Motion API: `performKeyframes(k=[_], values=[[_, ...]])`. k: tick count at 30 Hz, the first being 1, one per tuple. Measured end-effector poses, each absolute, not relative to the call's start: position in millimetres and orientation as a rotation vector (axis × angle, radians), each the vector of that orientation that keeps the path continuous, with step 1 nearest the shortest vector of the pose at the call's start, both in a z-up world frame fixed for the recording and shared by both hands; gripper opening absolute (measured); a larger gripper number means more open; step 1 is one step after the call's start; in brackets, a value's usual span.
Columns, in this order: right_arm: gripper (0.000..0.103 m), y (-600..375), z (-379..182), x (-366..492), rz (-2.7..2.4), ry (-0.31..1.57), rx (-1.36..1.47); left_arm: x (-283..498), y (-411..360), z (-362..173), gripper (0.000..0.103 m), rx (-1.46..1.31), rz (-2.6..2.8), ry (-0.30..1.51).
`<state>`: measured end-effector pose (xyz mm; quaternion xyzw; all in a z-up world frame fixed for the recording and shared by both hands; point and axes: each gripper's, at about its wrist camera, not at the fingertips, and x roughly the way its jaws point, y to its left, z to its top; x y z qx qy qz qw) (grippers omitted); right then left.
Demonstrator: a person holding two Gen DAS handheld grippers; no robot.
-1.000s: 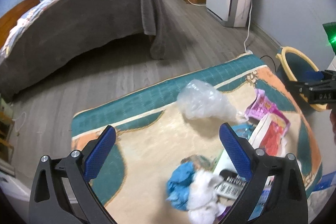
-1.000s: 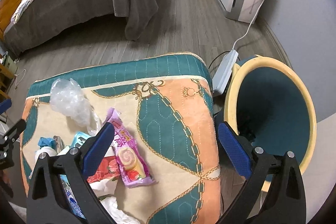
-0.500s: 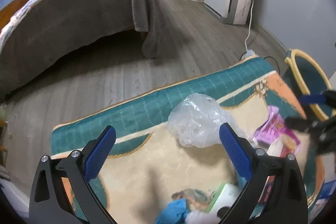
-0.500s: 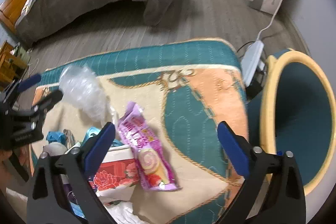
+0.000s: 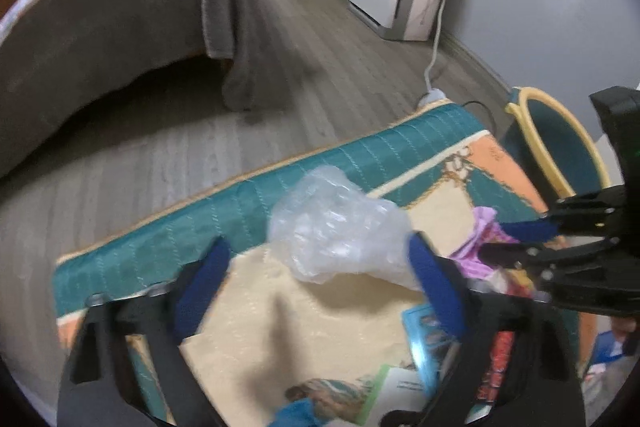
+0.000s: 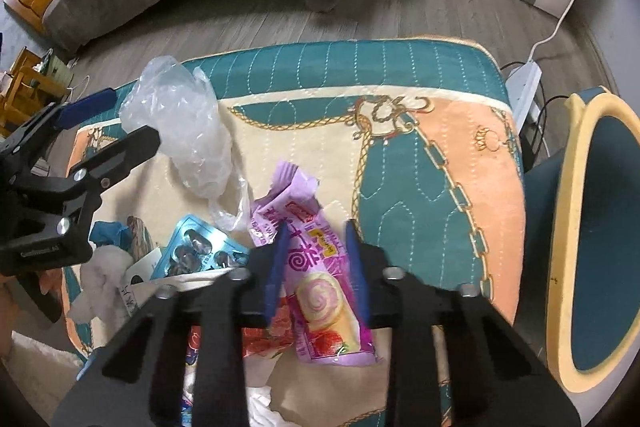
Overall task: Collect trash
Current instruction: 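Grasp the pink candy wrapper with the right tool while the left tool grasps the clear plastic bag, then carry both items over the bin and open both tools to drop them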
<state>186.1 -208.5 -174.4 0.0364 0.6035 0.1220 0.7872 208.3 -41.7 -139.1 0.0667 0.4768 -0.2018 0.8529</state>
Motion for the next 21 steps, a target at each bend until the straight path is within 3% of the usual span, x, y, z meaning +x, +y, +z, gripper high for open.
performKeyframes(k=[4,6,8,11,21], values=[[0.006,-211,-168,184,0.269,1.280,0.091,205,-48,-145,0.044,0.141,-0.464,1.037],[0.002,-213,-164,182,0.272,1.269,0.085,201,-51,-147,0.025,0.167,-0.476,1.039],[0.001,-213,-159,178,0.272,1.254,0.073,197,-54,-146,0.017,0.187,-0.482,1.034],[0.000,-214,-149,173,0.263,1.222,0.041,190,-54,-141,0.012,0.205,-0.478,1.015],[0.000,-234,-103,154,0.204,1.063,0.047,164,-46,-90,0.011,0.199,-0.447,0.885]])
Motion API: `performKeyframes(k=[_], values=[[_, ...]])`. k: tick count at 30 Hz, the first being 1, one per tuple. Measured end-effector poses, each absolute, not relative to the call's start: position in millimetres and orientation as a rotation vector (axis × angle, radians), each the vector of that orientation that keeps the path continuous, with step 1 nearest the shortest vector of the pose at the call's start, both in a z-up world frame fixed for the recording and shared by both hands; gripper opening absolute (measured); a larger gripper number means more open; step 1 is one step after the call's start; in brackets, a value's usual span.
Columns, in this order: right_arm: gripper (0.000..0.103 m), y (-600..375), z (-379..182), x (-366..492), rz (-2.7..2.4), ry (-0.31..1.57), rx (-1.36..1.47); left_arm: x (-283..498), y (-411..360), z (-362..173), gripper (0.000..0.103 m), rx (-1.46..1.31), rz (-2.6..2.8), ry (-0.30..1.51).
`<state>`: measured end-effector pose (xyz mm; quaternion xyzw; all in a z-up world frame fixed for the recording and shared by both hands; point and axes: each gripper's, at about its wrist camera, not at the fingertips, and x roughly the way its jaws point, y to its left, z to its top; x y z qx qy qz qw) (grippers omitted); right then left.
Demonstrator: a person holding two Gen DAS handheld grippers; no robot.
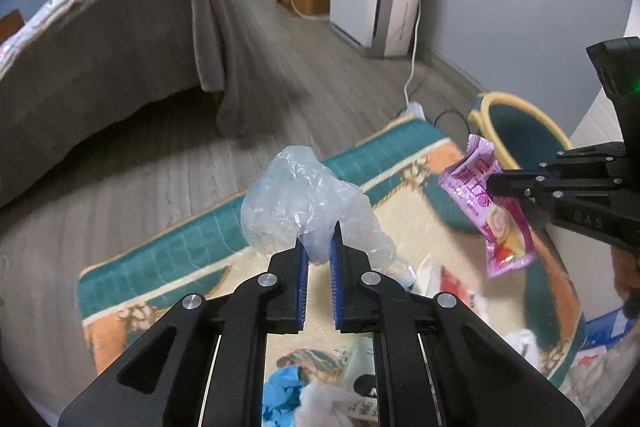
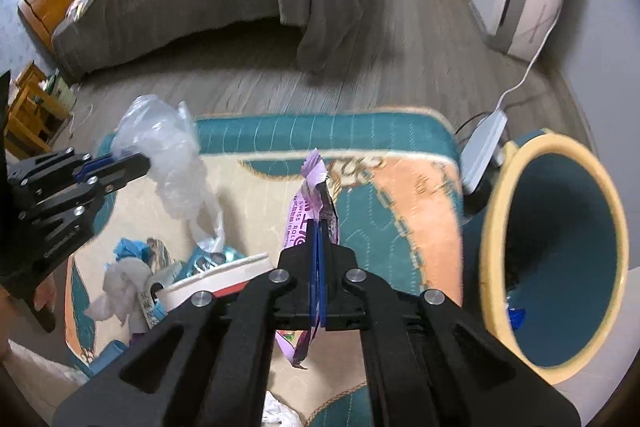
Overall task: Collect trash
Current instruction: 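Carry both items over the bin and open both tools to drop them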
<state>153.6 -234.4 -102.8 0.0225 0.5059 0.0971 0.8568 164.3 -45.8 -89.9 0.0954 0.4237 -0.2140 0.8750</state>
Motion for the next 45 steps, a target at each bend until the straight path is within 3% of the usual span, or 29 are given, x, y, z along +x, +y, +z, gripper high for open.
performKeyframes(k=[20,31,45], values=[[0.000,-280,-28,116,0.144,0.908,0.106,111,-71,-30,0.011,0.164,-0.411,0.811],[0.000,-291,-24,116,0.133,0.901,0.079,99,-86,-21,0.011,0.142,-0.405,0.821],[0.000,-387,-41,117,-0.064,0.923,0.171,102,-186,-16,0.011,0.264,-0.558,0.805]])
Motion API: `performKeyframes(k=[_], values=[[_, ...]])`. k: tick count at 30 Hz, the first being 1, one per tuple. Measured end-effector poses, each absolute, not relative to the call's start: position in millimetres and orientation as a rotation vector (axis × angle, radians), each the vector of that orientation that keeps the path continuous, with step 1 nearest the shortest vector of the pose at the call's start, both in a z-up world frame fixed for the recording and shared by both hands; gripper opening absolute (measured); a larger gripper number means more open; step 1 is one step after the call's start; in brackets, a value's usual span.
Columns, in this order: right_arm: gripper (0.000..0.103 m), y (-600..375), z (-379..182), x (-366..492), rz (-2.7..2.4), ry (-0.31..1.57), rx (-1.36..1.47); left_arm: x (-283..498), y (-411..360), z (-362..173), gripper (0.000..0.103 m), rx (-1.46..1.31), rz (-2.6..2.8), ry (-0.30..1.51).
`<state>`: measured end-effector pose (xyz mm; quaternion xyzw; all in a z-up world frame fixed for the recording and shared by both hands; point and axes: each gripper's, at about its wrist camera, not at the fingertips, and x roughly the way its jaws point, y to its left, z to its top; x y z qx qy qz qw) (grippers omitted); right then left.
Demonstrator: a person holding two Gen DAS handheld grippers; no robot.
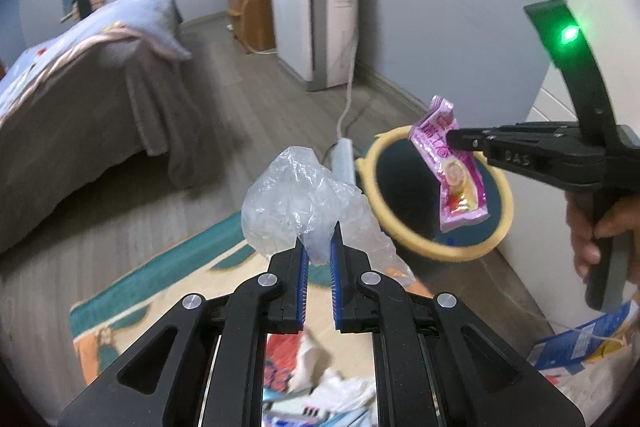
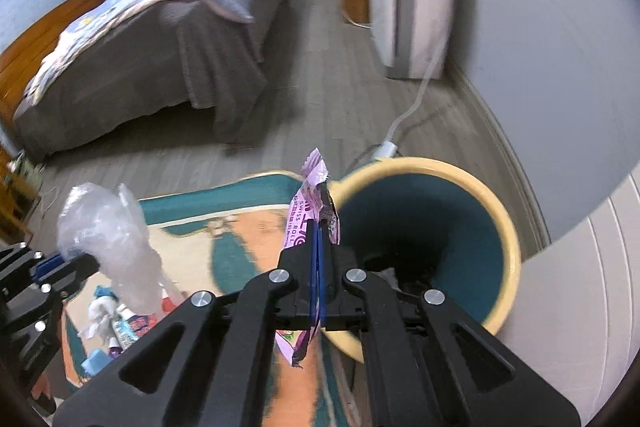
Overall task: Collect trash
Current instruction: 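Carry both items over the bin and open both tools to drop them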
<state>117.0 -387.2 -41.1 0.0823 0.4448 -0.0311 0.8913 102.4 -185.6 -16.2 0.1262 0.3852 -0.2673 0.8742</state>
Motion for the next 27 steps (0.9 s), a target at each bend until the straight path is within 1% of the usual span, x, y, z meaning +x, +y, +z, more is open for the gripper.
performKeyframes(k=[11,17,22,27], values=[[0.000,-458,-81,106,-0.269,1.014,0.253,112,-261,-38,0.011,0.360,-0.674,0.843],[0.000,-469,-92,101,-0.359,1.033,0.257,122,-291,-60,0.011,0.424,-0.735,0.889],[0.000,-473,-89,96,-0.385,0.992,0.273,133,-308,-67,0.011,0.474,-0.752,0.891],[0.000,-476,-70,92,-0.406,0.870,0.269,145,-318,-61,0.011,0.418,-0.740,0.866]])
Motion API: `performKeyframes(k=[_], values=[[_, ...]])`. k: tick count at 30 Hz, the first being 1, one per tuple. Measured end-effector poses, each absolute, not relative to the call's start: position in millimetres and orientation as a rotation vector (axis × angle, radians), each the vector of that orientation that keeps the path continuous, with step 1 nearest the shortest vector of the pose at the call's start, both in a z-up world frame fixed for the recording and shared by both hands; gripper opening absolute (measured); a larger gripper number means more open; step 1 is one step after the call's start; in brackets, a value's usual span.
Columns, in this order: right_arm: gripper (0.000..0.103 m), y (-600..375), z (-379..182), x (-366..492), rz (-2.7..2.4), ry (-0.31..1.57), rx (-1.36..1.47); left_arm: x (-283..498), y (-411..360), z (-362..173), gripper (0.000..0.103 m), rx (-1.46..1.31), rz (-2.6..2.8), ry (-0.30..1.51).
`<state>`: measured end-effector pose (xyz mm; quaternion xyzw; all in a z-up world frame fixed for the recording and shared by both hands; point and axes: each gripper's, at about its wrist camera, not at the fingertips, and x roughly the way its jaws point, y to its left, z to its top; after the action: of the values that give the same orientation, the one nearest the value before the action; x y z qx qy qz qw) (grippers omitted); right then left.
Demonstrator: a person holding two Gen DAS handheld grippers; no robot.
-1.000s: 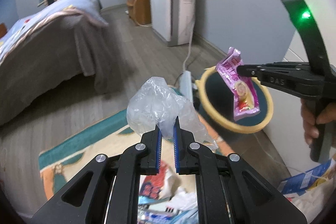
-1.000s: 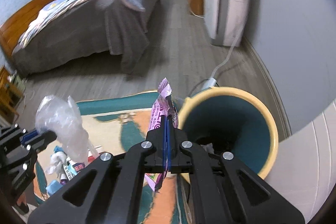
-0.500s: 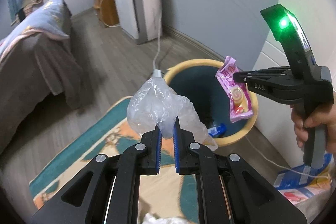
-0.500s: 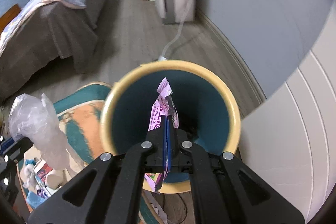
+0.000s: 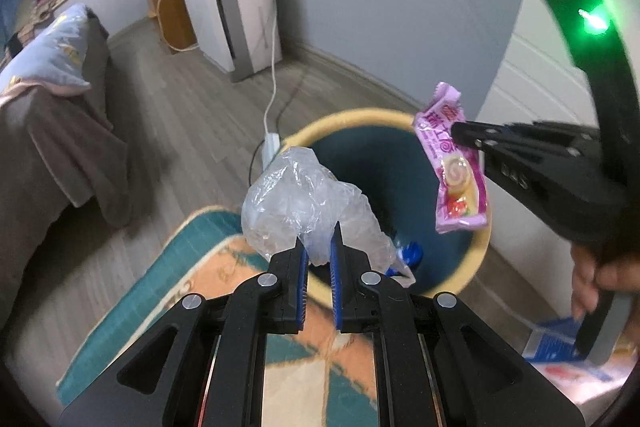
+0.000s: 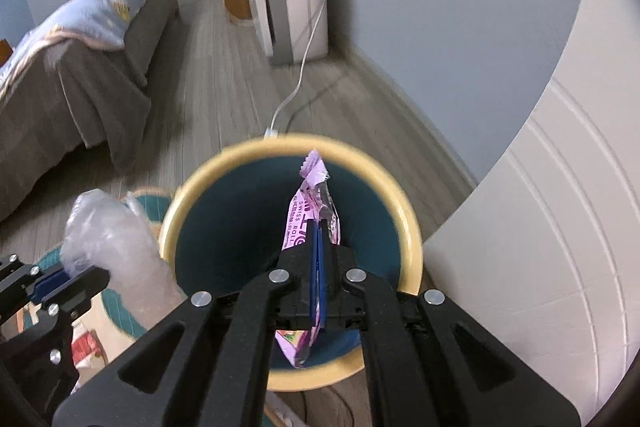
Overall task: Collect trash
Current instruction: 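Carry both items over the bin and open both tools to drop them, then move both tools back over the remaining trash on the cushion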
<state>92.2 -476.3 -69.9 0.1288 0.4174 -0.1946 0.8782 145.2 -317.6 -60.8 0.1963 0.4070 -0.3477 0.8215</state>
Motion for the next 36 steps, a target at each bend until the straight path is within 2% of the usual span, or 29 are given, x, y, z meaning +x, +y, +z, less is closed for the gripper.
performKeyframes(k=[2,6,7,8,9,10,11,14,17,20,30,36], values=[[0.000,-476,-62,90,-0.413,0.811,0.271,147,-320,-55,0.011,0.399,-0.740,0.839],[0.001,-479,-55,88,-0.424,0.753,0.288,145,-322,-47,0.018,0.371,-0.747,0.809],[0.002,-480,-55,88,-0.426,0.753,0.295,144,-322,-46,0.021,0.373,-0.746,0.806],[0.005,-480,-56,87,-0.426,0.755,0.298,144,-320,-46,0.029,0.377,-0.745,0.801],[0.015,-480,-57,87,-0.425,0.760,0.301,143,-319,-47,0.042,0.380,-0.743,0.797],[0.022,-479,-57,87,-0.423,0.763,0.303,143,-318,-47,0.051,0.383,-0.739,0.792],[0.036,-478,-57,89,-0.418,0.760,0.304,141,-316,-47,0.064,0.388,-0.728,0.778],[0.051,-475,-54,91,-0.404,0.749,0.292,138,-307,-47,0.070,0.374,-0.704,0.779],[0.083,-473,-51,90,-0.392,0.729,0.299,137,-292,-42,0.086,0.332,-0.675,0.781],[0.098,-469,-46,89,-0.382,0.719,0.307,133,-272,-34,0.093,0.282,-0.630,0.772],[0.097,-435,-30,85,-0.348,0.776,0.269,115,-182,4,0.097,0.205,-0.460,0.772],[0.097,-367,-7,83,-0.234,0.788,0.213,92,-115,24,0.098,0.165,-0.331,0.758]])
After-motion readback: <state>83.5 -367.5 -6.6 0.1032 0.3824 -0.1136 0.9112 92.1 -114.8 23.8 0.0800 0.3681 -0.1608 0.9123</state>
